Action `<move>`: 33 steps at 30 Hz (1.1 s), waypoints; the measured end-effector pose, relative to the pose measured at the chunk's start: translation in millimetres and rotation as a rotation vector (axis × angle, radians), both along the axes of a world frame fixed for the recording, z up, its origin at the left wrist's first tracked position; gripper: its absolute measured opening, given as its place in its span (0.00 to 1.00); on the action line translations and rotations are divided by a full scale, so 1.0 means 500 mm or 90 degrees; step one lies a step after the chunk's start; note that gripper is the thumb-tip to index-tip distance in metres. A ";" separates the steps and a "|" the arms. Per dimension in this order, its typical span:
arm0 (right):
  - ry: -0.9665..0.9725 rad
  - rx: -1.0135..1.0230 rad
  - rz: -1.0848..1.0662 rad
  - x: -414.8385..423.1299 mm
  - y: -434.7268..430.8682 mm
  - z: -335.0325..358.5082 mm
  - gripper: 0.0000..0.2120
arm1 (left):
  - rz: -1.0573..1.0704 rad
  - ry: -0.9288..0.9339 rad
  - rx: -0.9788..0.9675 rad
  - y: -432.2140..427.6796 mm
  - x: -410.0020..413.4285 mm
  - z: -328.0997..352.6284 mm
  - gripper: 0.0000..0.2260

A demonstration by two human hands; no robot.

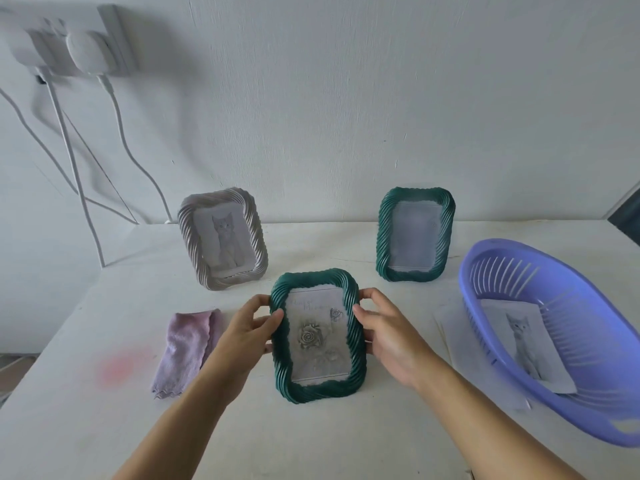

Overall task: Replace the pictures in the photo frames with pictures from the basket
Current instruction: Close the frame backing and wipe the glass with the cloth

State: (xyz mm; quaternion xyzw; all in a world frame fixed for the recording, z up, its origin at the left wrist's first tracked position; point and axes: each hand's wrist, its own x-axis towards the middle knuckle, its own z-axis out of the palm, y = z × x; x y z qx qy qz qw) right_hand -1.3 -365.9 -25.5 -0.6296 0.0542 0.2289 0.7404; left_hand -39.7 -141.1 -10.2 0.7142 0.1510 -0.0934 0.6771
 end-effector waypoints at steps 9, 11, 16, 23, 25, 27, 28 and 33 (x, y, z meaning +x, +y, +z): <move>-0.070 -0.142 0.054 -0.008 0.004 -0.018 0.15 | -0.060 0.007 -0.069 -0.002 -0.016 -0.004 0.08; -0.076 -0.139 0.057 -0.008 0.002 -0.018 0.18 | -0.074 -0.004 -0.072 -0.003 -0.019 0.002 0.08; -0.120 -0.101 0.037 -0.005 -0.003 -0.003 0.18 | -0.083 -0.059 -0.042 -0.001 -0.013 0.021 0.08; -0.162 -0.013 -0.008 0.030 0.003 0.040 0.06 | -0.088 -0.128 -0.073 0.000 0.027 0.051 0.08; -0.164 0.012 -0.020 0.046 0.007 0.046 0.05 | -0.081 -0.141 -0.084 0.000 0.046 0.054 0.07; -0.174 0.018 -0.027 0.066 0.010 0.046 0.06 | -0.066 -0.154 -0.099 -0.002 0.065 0.057 0.06; -0.176 0.019 -0.027 0.077 0.012 0.048 0.06 | -0.055 -0.160 -0.106 -0.003 0.076 0.057 0.05; -0.186 0.054 -0.042 0.140 0.034 0.058 0.06 | -0.007 -0.194 -0.100 -0.010 0.148 0.054 0.08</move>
